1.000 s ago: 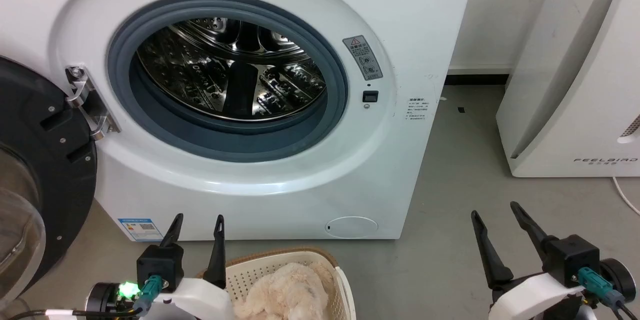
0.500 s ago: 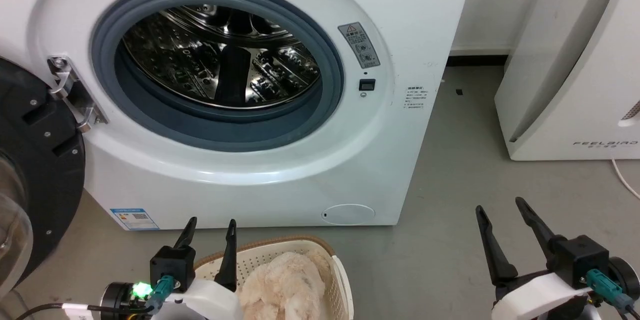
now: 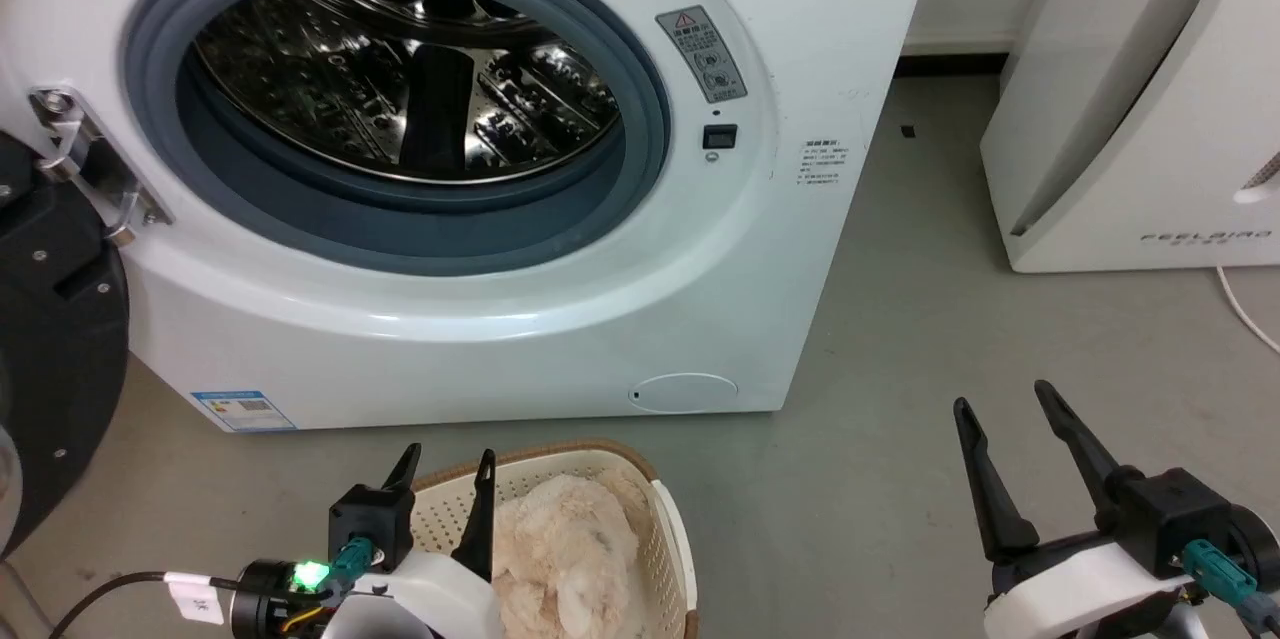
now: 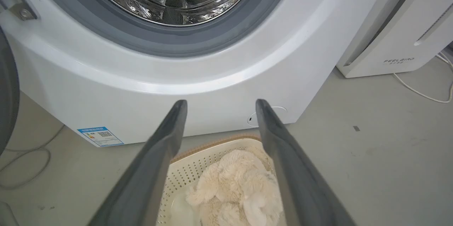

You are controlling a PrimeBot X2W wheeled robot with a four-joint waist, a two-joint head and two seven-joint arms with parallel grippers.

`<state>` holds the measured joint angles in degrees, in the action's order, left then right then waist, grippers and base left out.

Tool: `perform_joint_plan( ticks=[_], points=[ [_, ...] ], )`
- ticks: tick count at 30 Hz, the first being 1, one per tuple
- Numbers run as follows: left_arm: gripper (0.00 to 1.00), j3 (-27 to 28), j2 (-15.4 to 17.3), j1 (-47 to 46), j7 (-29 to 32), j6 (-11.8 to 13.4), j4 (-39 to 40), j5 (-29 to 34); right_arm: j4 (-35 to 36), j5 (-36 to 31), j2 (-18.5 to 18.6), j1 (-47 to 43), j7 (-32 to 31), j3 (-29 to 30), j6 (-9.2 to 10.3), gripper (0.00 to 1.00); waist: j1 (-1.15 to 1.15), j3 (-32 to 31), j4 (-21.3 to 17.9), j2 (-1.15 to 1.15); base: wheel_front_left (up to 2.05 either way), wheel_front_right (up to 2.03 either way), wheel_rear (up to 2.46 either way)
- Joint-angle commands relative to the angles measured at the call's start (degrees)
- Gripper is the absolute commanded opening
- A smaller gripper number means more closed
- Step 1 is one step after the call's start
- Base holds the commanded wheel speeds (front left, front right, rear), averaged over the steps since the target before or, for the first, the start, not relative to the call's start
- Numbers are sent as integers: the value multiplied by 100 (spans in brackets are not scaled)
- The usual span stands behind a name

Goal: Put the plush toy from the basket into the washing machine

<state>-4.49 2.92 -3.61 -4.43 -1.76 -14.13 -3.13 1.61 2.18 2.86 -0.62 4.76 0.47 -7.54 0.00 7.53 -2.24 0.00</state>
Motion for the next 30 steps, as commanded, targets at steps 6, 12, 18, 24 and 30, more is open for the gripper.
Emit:
perform_joint_plan(
  ticks=[6,12,18,24,30],
  points=[
    [100,-58,62,-268,-91,-45,-472,-82,74,84,1,150,120,-38,2,100,0,192,-67,0,0,0,0],
    [100,-145,117,-490,-132,-90,-1059,-155,110,75,1,176,204,-91,2,100,0,399,-152,0,0,0,0],
    [100,-225,162,-694,-198,-142,-1597,-236,147,48,1,205,276,-103,3,100,0,591,-226,0,0,0,0],
    [100,-350,222,-920,-275,-193,-2155,-280,196,52,1,238,348,-142,3,100,0,798,-305,0,0,0,0],
    [100,-529,282,-1170,-226,-243,-2744,-291,259,18,1,279,420,-173,3,100,0,1058,-392,0,0,0,0]
  ],
)
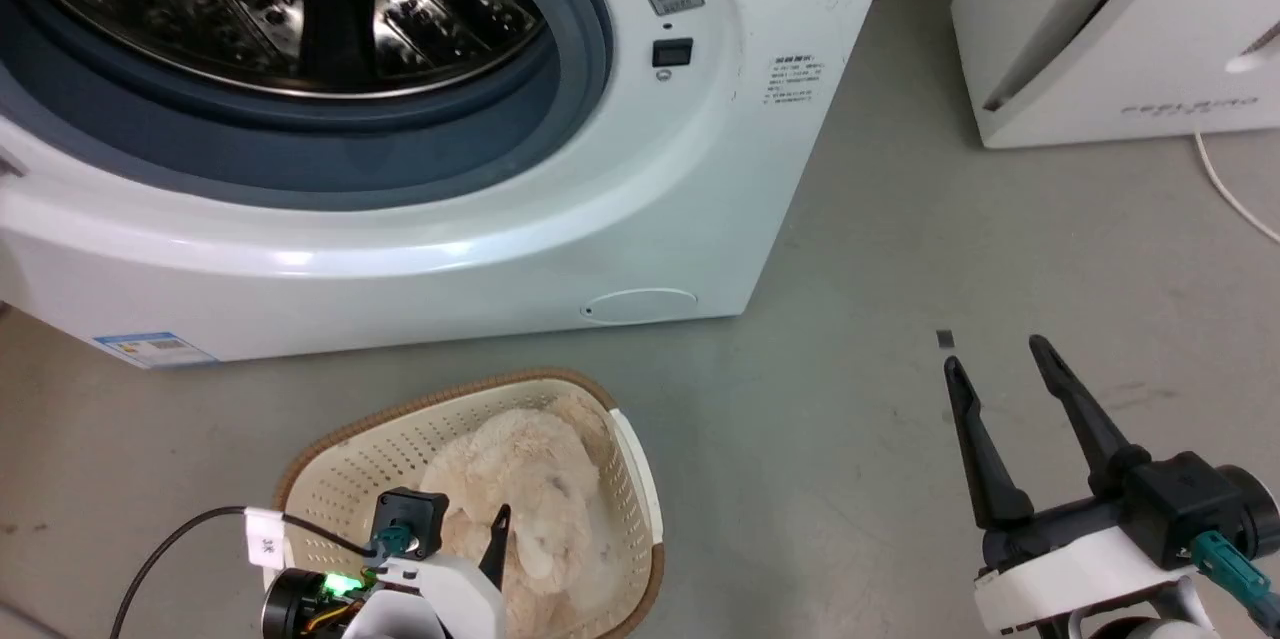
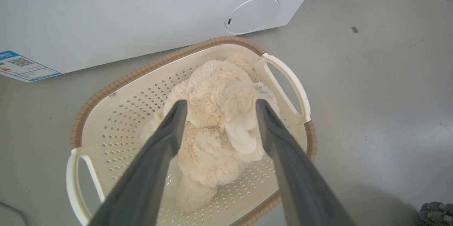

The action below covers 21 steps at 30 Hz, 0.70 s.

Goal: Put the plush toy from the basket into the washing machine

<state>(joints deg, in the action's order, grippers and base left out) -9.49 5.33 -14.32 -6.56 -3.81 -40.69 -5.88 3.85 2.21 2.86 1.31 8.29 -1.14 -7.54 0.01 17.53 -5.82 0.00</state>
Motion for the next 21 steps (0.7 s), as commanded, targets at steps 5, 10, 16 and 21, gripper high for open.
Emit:
perform_joint_plan(
  ticks=[5,10,16,21],
  points=[
    [100,-57,77,-336,47,-81,-485,-166,108,25,1,124,127,-1,3,100,-1,345,-106,0,0,0,0],
    [100,-171,197,-561,161,-118,-851,-223,103,38,1,179,187,-25,4,100,-1,628,-196,0,0,0,0],
    [100,-377,345,-843,142,83,-1240,-152,98,76,1,248,259,-84,4,100,-1,953,-295,0,0,0,0],
    [100,-595,387,-1108,71,10,-1546,-107,106,141,1,301,318,-184,4,100,-1,1225,-358,0,0,0,0]
  ],
)
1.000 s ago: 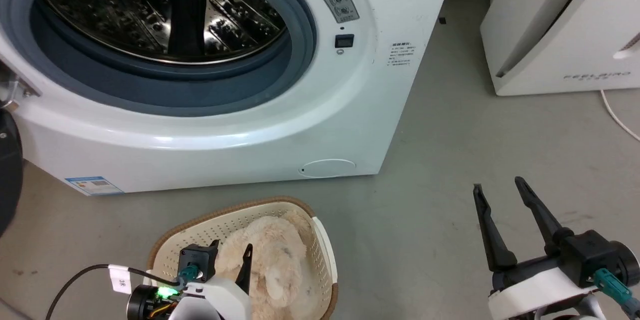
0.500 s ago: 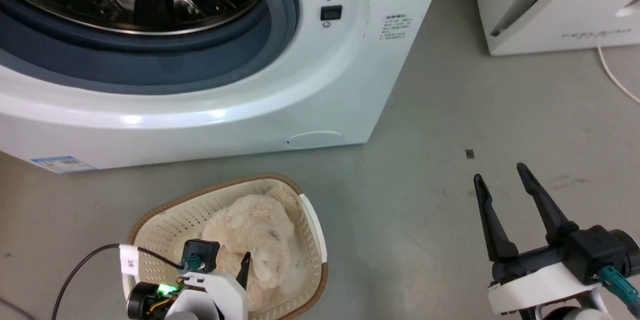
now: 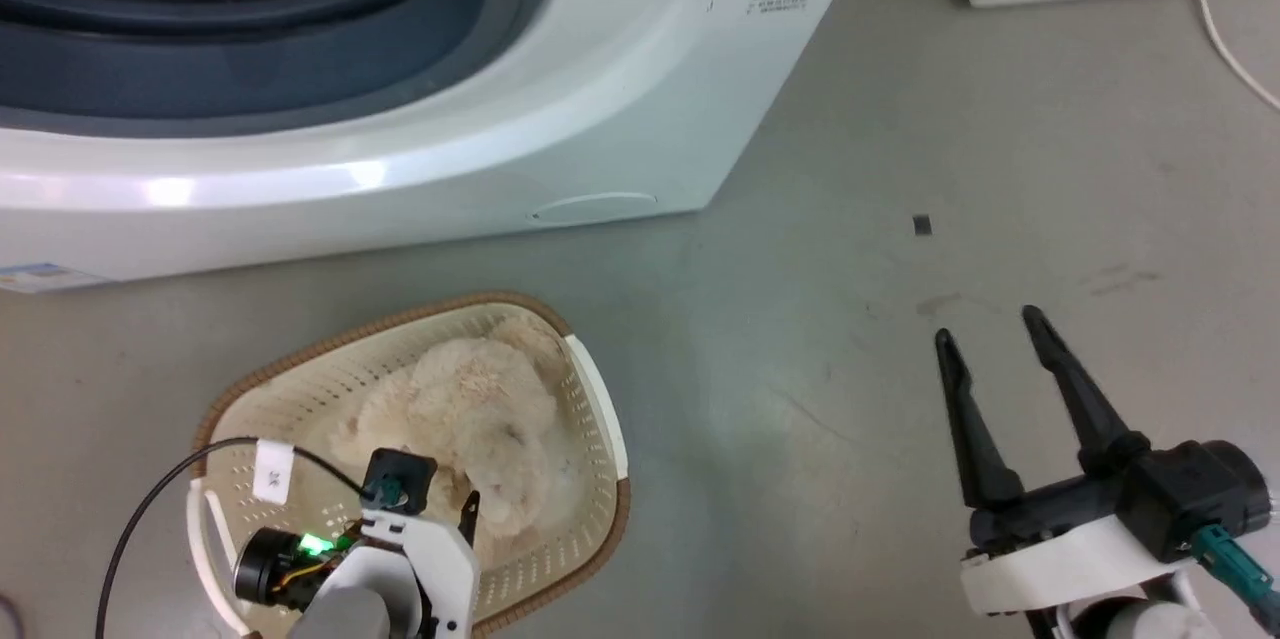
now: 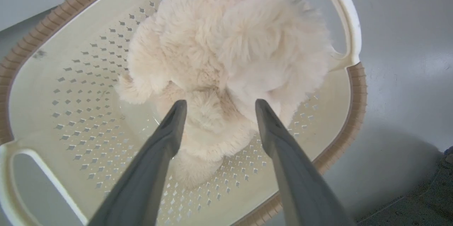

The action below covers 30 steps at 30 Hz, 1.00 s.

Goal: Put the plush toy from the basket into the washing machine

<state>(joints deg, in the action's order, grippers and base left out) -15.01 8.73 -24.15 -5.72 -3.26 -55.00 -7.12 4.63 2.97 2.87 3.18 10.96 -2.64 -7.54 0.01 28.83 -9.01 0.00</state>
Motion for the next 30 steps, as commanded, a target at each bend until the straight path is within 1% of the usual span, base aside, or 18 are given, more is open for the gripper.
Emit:
perform_joint_plan(
  ticks=[1,10,16,26,27,28,29,30],
  points=[
    [100,-85,64,-173,-5,-58,-177,25,30,87,0,120,63,-80,4,100,-1,149,-53,0,0,0,0],
    [100,-434,257,-648,76,8,-732,97,129,115,0,188,171,-187,5,100,-1,653,-168,0,0,0,0],
    [100,-613,327,-999,-122,-140,-1087,36,190,143,0,249,243,-134,5,100,-1,997,-241,0,0,0,0],
    [100,-881,400,-1440,-387,-129,-1624,-25,237,147,0,339,351,-190,5,100,-1,1445,-324,0,0,0,0],
    [95,-927,404,-1509,-403,-155,-1743,-66,241,148,0,357,375,-205,5,100,-1,1524,-341,0,0,0,0],
    [31,-947,405,-1538,-427,-172,-1803,-90,240,148,0,366,387,-212,5,100,-1,1556,-349,0,0,0,0],
    [0,-971,404,-1564,-464,-194,-1862,-114,237,149,0,374,399,-217,5,100,-1,1583,-356,0,0,0,0],
    [0,-995,398,-1568,-486,-214,-1889,-125,225,148,0,379,404,-218,5,100,-1,1582,-356,0,0,0,0]
  ],
)
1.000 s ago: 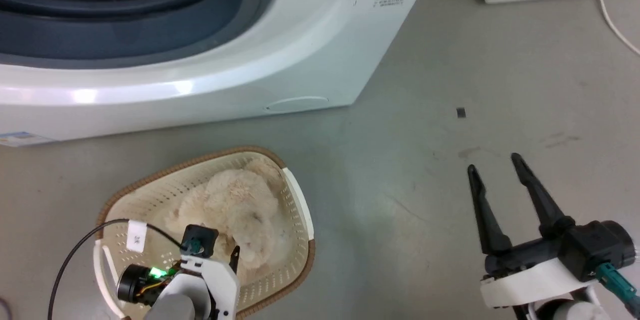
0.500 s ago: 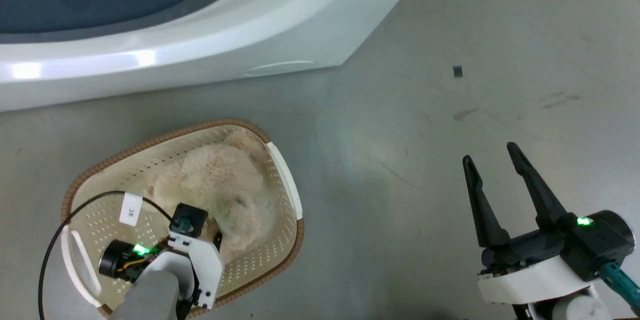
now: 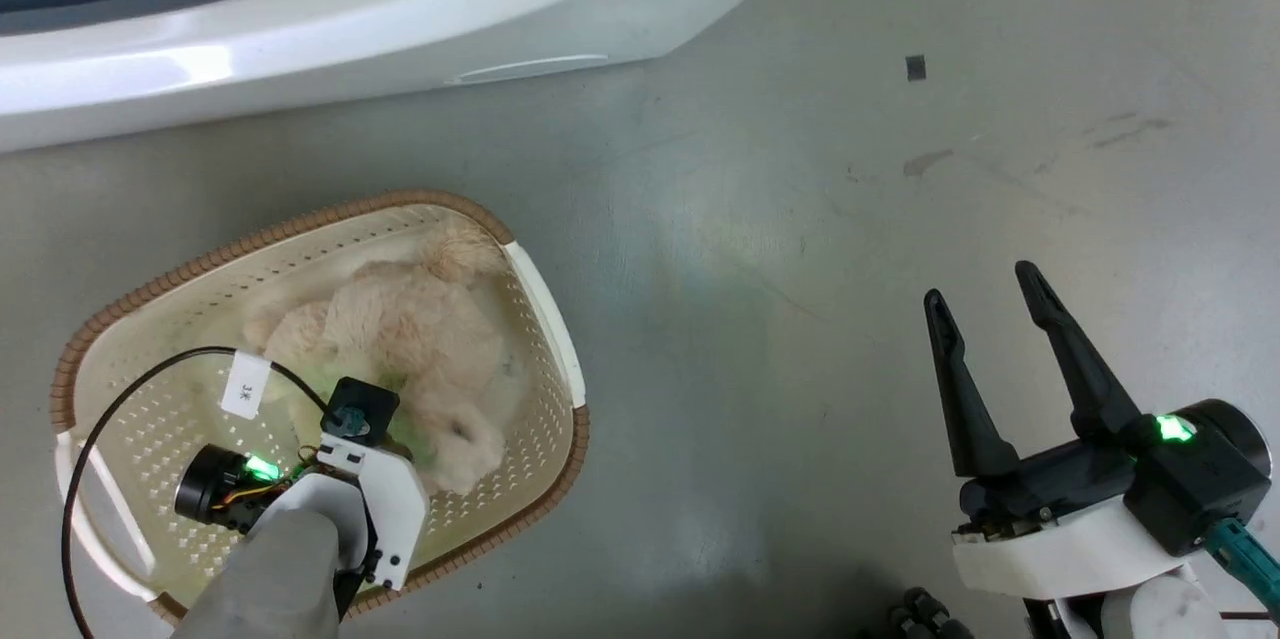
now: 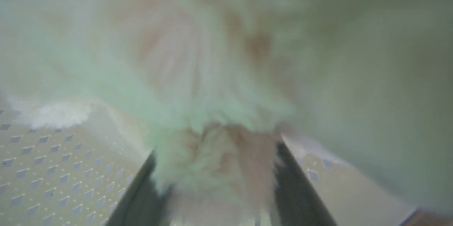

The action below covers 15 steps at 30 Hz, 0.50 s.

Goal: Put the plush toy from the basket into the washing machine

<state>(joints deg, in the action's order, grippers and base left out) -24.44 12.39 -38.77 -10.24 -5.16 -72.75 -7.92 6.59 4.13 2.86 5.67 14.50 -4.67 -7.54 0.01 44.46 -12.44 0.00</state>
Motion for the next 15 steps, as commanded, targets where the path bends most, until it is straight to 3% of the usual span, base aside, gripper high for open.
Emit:
perform_joint_plan(
  ticks=[1,8,15],
  points=[
    [0,-59,20,-89,-63,-41,-115,-62,8,28,1,132,50,-12,5,100,-1,-8,-6,0,0,0,0],
    [0,-48,-58,92,-207,-99,-117,-203,-154,18,1,155,50,-45,5,100,-1,-326,31,0,0,0,0],
    [0,-61,-177,547,-390,-142,-116,-343,-428,48,1,135,50,-109,5,100,-1,-1061,43,0,0,0,0]
  ],
)
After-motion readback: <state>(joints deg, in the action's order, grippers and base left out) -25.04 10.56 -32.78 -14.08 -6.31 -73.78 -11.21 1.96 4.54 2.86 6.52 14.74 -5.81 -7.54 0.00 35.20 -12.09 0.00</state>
